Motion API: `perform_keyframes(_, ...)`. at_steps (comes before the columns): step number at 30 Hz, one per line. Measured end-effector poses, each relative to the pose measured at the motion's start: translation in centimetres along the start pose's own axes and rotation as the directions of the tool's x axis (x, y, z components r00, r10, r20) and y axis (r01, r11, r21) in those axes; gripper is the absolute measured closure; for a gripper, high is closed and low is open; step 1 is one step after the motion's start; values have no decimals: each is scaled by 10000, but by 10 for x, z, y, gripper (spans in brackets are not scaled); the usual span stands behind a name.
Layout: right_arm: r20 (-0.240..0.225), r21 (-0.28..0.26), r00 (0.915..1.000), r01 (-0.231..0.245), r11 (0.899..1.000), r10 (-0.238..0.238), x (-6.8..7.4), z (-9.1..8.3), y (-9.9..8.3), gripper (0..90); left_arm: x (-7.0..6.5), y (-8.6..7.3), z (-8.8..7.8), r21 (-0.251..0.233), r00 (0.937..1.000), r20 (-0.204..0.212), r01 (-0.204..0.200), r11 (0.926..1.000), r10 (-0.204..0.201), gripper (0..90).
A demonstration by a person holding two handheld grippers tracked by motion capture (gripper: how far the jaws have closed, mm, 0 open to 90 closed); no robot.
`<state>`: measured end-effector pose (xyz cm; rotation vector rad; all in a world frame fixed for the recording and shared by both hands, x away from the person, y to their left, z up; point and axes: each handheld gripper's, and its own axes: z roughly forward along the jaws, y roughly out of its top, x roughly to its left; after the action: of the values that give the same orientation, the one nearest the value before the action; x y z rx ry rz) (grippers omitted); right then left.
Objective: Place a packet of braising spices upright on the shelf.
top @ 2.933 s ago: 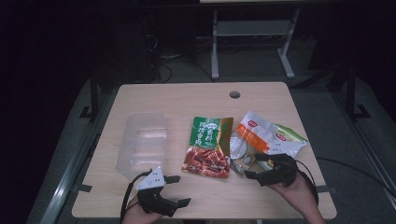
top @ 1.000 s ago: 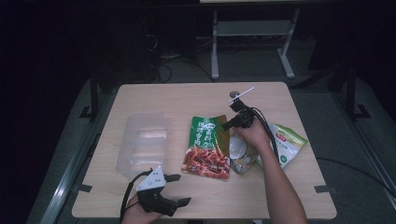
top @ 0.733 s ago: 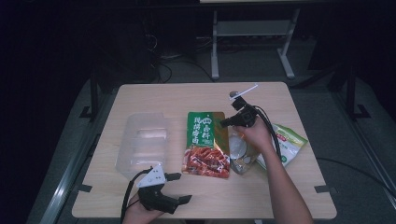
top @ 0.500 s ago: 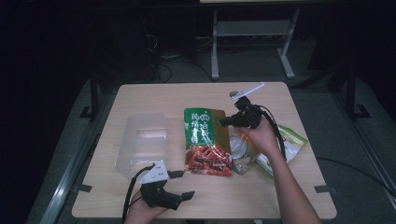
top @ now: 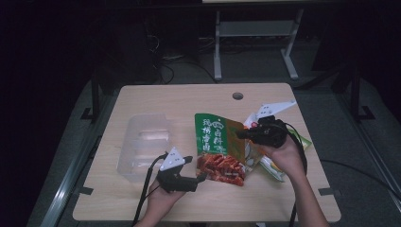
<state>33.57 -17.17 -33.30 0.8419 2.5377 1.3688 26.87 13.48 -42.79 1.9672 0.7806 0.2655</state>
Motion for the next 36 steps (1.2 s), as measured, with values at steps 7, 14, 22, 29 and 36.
perform_keyframes(7,77,-405,9998,180,9990,-177,0,-8,-12,899,12,4,37,1139,9956,457,763,9906,-820,237)
perform_keyframes(14,-138,-629,9999,44,9980,-53,-3,-11,-19,899,26,9,54,1507,9752,1243,1640,9749,-1833,516)
perform_keyframes(22,-208,-989,9988,-456,9941,437,-12,-15,-30,898,22,16,49,1372,9781,1488,1254,9826,-1456,832)
perform_keyframes(29,-261,-1130,9983,-545,9921,519,-14,-14,-36,842,15,13,46,1150,9876,1197,877,9895,-1014,874)
perform_keyframes(36,-1020,-545,9842,-1510,9870,1449,-27,4,-54,693,13,9,44,946,9900,1042,851,9919,-949,883)
